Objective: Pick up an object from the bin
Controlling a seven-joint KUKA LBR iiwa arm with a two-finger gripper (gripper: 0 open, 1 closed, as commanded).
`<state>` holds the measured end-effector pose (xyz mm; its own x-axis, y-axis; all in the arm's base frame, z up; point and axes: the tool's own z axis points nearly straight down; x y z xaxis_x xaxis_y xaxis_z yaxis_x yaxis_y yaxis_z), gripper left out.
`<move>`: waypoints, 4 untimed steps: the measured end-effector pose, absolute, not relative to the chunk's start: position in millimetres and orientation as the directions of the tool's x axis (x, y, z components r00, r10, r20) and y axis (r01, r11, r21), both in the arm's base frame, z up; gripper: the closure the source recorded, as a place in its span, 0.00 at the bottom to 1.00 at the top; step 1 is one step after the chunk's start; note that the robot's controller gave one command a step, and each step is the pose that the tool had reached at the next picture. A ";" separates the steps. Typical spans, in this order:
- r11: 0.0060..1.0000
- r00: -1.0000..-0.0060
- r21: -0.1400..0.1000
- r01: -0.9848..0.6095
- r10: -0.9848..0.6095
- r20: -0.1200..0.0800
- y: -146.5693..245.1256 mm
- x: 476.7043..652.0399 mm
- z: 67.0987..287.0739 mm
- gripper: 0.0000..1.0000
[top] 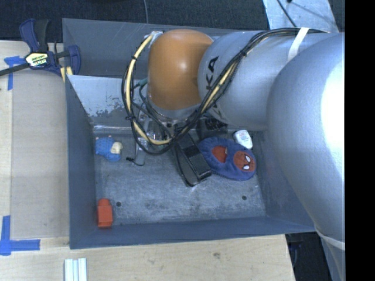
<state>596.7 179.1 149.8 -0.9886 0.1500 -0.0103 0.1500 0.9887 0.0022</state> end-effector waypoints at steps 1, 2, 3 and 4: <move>0.998 -0.998 0.000 0.066 0.066 0.000 215.3 614.8 74.8 0.00; 0.998 -0.998 0.001 0.070 0.070 -0.004 213.6 615.9 79.2 1.00; 0.997 -0.997 0.004 0.078 0.078 -0.012 209.5 617.8 216.0 1.00; 0.999 -0.999 -0.002 0.046 0.046 0.002 192.5 616.2 164.8 1.00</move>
Offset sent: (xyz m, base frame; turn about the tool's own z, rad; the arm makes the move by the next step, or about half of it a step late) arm 0.0184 0.0354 -0.0710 -0.0818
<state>616.2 192.5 164.8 -0.9990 0.0457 0.0019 0.0457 0.9990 -0.0021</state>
